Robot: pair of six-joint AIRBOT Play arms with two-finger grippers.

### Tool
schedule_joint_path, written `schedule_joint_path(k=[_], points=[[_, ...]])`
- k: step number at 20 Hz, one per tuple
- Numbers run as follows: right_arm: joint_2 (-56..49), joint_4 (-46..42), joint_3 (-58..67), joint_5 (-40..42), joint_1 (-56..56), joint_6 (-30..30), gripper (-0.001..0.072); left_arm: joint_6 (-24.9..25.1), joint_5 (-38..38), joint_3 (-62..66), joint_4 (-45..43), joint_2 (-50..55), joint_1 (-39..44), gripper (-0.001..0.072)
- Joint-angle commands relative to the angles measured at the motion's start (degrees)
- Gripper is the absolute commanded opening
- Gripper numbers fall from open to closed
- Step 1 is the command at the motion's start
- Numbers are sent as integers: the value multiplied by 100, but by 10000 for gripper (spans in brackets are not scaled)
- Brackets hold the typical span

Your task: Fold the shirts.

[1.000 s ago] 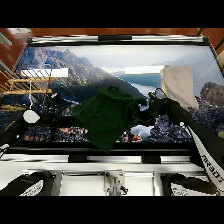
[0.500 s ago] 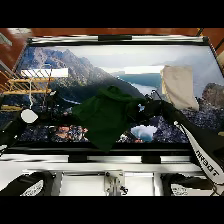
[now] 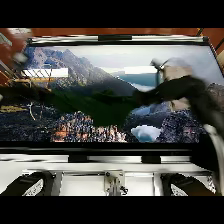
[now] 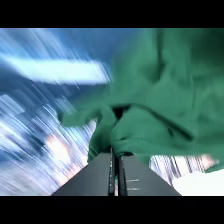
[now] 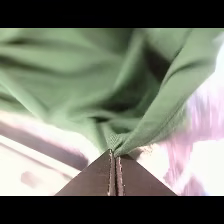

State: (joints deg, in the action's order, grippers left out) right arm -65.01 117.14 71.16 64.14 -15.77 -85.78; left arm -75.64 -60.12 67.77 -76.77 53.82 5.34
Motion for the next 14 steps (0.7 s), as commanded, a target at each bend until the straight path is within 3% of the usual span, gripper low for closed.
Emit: schedule_joint_path(k=[1,4,9,14], points=[[1419,-293,1134,-1058,0,-92,66,0,-98,1969,-468,-452,-105,36],[2288,-455,1641,-2216,0,-90,66,0,192,3399,-474,-719,-114,36],[2922,-520,1816,-2087,0,-66,66,0,85,4046,-470,-1049,-116,36],[2828,-933,1816,-2044,0,-37,66,4,-986,4037,-573,-964,-116,37]])
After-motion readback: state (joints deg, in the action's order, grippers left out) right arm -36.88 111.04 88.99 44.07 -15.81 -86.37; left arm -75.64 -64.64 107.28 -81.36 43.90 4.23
